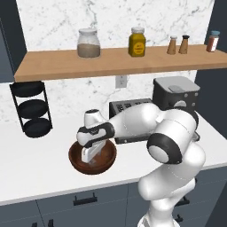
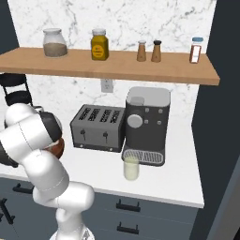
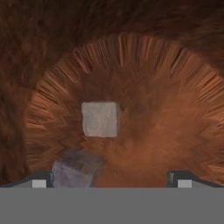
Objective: Grab a lemon wedge from the fridge and one ice cube from the ice bowl, and put them in the glass of lemonade.
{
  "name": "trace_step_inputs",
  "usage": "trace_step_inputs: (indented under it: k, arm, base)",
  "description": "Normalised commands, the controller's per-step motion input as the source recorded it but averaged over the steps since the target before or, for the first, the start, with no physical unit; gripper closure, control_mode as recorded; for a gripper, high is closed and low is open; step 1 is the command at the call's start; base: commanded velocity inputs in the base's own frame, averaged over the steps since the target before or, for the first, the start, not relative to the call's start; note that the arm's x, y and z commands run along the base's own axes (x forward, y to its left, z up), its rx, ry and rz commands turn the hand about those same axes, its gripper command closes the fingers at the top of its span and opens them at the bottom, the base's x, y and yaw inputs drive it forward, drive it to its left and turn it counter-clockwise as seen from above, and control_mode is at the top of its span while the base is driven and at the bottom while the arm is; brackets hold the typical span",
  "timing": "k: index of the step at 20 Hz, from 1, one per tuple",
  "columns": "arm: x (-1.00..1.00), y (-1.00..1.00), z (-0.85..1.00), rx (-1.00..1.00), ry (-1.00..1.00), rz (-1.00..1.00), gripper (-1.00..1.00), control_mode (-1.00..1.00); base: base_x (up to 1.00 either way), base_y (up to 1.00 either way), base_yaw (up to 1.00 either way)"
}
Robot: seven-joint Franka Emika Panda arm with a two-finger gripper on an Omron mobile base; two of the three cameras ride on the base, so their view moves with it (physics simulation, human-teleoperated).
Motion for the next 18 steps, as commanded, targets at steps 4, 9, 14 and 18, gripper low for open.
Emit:
trace_step_inputs:
  k: [4,9,14,18]
  arm:
    - [0.00,0.00,-0.01,0.00,0.00,0.00,-1.00,-1.00]
    - [-0.02,0.00,0.00,0.00,0.00,0.00,-1.00,-1.00]
    - [-0.03,0.00,0.00,0.00,0.05,0.00,-1.00,-1.00]
    - [-0.32,0.00,0.00,0.00,0.00,0.00,-1.00,-1.00]
  base:
    - [0.00,0.00,0.00]
    - [0.00,0.00,0.00]
    - [0.00,0.00,0.00]
    - [0.00,0.00,0.00]
